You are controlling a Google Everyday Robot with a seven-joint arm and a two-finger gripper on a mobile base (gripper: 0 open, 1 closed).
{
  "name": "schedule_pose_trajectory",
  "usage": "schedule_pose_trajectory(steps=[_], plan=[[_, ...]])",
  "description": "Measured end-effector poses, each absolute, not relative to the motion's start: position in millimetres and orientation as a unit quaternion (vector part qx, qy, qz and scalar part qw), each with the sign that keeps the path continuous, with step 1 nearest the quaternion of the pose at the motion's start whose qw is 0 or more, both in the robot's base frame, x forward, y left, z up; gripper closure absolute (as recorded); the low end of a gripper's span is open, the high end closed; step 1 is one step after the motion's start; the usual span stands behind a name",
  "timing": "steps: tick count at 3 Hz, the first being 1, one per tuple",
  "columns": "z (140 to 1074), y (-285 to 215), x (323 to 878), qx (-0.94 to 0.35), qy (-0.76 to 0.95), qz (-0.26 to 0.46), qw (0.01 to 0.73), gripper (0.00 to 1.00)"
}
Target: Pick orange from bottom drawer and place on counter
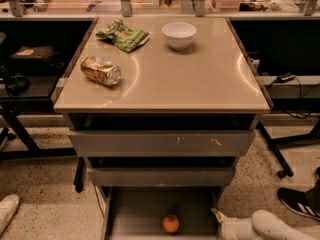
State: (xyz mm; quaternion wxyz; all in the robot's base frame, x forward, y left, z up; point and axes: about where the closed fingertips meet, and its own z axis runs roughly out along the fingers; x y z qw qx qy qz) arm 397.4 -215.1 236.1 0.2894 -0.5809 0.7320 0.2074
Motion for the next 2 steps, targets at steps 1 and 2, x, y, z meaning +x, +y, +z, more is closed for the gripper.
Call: schedule_pose_trajectory(steps=[1, 2], plan=[[212, -195, 415, -0.571, 0.723, 0.233, 0.311, 0.0], [199, -178, 432, -0.569, 0.711, 0.243, 0.333, 0.0]])
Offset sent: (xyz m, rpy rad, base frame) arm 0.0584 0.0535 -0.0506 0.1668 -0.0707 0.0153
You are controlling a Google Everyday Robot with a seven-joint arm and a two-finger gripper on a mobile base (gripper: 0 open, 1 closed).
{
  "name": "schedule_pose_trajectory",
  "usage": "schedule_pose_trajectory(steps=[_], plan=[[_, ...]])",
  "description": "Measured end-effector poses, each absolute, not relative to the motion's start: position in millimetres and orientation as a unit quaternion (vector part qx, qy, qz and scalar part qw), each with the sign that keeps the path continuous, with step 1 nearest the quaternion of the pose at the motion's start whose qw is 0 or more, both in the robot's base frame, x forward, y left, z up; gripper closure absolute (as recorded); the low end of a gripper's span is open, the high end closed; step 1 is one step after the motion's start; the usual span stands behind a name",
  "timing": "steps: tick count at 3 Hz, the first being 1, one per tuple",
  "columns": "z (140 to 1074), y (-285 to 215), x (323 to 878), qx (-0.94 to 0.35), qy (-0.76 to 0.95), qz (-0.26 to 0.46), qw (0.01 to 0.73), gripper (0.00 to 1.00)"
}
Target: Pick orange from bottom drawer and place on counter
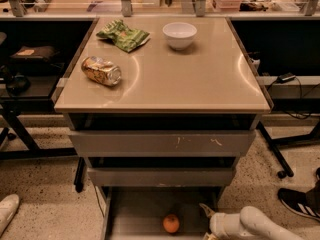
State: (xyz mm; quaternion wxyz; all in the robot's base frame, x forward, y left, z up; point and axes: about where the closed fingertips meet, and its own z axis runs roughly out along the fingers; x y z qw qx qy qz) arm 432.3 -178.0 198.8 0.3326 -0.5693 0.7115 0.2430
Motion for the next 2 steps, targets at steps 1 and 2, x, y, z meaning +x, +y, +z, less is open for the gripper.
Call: schedule_pose_trajectory(steps=[1, 2], plan=[[190, -161, 444, -0.572, 0.697, 0.245, 0.356, 0.0], [172, -141, 451, -0.575, 0.681, 0.267, 0.366, 0.0]])
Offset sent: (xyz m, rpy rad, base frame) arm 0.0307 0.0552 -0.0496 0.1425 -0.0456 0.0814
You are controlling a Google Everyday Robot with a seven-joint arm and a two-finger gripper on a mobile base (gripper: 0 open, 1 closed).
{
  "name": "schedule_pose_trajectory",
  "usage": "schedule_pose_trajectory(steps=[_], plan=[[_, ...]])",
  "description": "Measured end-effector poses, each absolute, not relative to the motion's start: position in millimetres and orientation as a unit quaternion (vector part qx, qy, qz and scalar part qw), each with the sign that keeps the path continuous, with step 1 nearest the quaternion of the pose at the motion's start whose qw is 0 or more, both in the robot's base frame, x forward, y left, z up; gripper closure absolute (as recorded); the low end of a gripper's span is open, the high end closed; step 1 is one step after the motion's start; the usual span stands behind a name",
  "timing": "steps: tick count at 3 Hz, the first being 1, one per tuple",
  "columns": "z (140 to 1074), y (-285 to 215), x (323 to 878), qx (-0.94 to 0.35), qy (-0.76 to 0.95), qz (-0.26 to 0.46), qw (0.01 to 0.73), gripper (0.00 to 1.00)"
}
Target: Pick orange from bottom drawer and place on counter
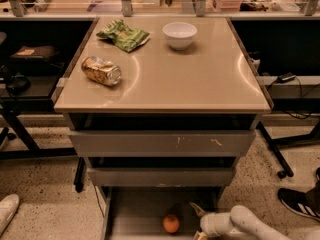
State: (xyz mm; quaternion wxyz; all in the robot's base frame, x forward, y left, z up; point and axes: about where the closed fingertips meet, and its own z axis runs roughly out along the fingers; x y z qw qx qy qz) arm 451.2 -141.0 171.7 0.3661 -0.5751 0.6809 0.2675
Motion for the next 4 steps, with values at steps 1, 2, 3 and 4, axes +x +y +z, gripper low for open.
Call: schedule_pose_trajectory(steps=[1, 2, 3, 4], plan=[[156, -125, 458, -0.574, 0.667, 0.295, 0.373, 0.0], [142, -110, 465, -0.575, 0.655, 0.32, 0.372, 0.0], [140, -89, 469, -0.584, 0.636, 0.338, 0.374, 0.0], [134, -73, 471, -0.589, 0.626, 0.35, 0.374, 0.0]])
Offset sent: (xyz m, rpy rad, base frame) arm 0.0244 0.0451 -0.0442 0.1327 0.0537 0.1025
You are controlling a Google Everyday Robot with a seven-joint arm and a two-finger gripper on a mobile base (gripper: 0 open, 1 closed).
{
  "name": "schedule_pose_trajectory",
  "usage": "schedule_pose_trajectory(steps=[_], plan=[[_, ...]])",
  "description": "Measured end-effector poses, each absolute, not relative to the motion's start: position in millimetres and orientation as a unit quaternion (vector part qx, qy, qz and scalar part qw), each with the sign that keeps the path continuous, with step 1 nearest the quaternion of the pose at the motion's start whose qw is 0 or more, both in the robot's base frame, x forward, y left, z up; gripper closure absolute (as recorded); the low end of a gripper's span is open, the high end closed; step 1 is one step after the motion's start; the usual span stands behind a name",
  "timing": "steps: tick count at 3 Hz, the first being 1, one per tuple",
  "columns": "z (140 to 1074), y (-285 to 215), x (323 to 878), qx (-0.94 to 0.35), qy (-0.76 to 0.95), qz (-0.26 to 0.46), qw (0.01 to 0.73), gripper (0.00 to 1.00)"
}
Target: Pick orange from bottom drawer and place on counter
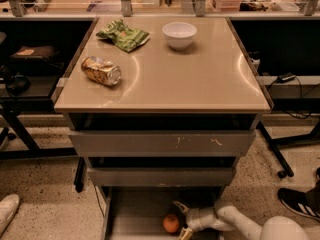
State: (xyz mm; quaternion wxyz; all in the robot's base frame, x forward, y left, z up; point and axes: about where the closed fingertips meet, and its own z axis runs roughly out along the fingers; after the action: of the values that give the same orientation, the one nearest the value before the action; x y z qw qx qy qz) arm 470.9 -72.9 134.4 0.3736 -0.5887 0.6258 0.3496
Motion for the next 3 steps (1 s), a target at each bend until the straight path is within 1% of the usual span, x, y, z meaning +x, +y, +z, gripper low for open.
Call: schedule_pose_trajectory(steps=[1, 2, 3], plan=[[125.5, -65.0, 473.3, -0.598, 0.622, 0.338, 0.375, 0.0], [125.2, -64.9, 473.4, -0.598, 0.622, 0.338, 0.375, 0.2], [125.2, -64.8, 473.4, -0.598, 0.622, 0.338, 0.375, 0.43]])
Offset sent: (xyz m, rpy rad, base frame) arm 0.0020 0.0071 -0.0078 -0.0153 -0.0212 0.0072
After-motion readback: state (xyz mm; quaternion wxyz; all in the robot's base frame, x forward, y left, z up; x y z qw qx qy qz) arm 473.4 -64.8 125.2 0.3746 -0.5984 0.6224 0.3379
